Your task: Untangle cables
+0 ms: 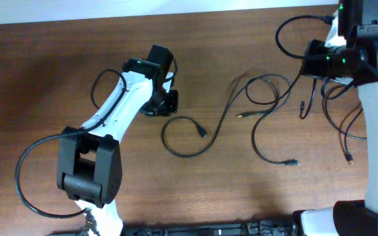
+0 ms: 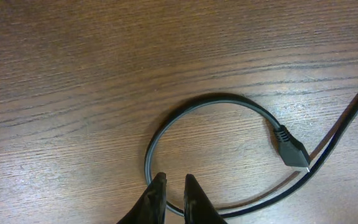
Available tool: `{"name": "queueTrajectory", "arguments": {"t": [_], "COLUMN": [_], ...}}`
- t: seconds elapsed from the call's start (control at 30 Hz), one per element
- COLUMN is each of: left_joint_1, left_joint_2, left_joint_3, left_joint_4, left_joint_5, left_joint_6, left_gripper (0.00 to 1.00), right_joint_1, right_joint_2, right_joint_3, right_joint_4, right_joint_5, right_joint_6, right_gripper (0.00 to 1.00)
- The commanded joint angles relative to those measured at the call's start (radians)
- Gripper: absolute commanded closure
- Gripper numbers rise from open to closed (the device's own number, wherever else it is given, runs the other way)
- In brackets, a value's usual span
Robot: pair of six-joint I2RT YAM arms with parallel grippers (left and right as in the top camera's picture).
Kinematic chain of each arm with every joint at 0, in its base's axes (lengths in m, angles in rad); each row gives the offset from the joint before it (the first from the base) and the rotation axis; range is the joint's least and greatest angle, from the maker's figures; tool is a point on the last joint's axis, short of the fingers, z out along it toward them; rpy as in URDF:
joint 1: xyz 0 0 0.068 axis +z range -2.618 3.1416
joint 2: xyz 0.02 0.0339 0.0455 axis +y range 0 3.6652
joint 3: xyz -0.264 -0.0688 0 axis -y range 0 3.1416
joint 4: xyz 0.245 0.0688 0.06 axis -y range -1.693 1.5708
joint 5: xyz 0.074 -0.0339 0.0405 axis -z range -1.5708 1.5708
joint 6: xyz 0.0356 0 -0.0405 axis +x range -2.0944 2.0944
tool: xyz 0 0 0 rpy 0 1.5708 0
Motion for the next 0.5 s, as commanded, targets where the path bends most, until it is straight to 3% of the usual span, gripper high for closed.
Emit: {"name": "queueTrajectory", "arguments": {"t": [0.0, 0.1, 0.27, 0.37, 0.47], "left_joint_1": [-0.004, -0.004, -0.004, -0.004, -0.004], "left_joint_2": [0.011, 0.011, 0.011, 0.011, 0.011], "left_joint_3": [0.007, 0.007, 0.007, 0.007, 0.007], "left_joint_4": [-0.003, -0.008, -0.008, -0.008, -0.014], "left_joint_5": [-0.008, -0.008, -0.008, -0.008, -0.008], "left_joint_6": [0.010, 0.010, 0.010, 0.010, 0.010], "left_gripper": [0.89, 0.89, 0.89, 0.89, 0.89], "right_joint_1": [-0.056, -0.227, -0.512, -0.547, -0.547], "right_joint_2": [-0.020, -0.101, -0.364, -0.410, -0.325], "right_joint_3": [0.003, 0.027, 0.039, 0.039, 0.037], "right_joint_4": [0.103, 0.227, 0.418, 0.406, 0.334], "right_joint_5": [0.173, 0.120, 0.068, 0.086, 0.085], "right_joint_6": [0.052, 0.228, 0.234, 0.224, 0.224], "right_gripper": [0.96, 0.96, 0.96, 0.96, 0.96]}}
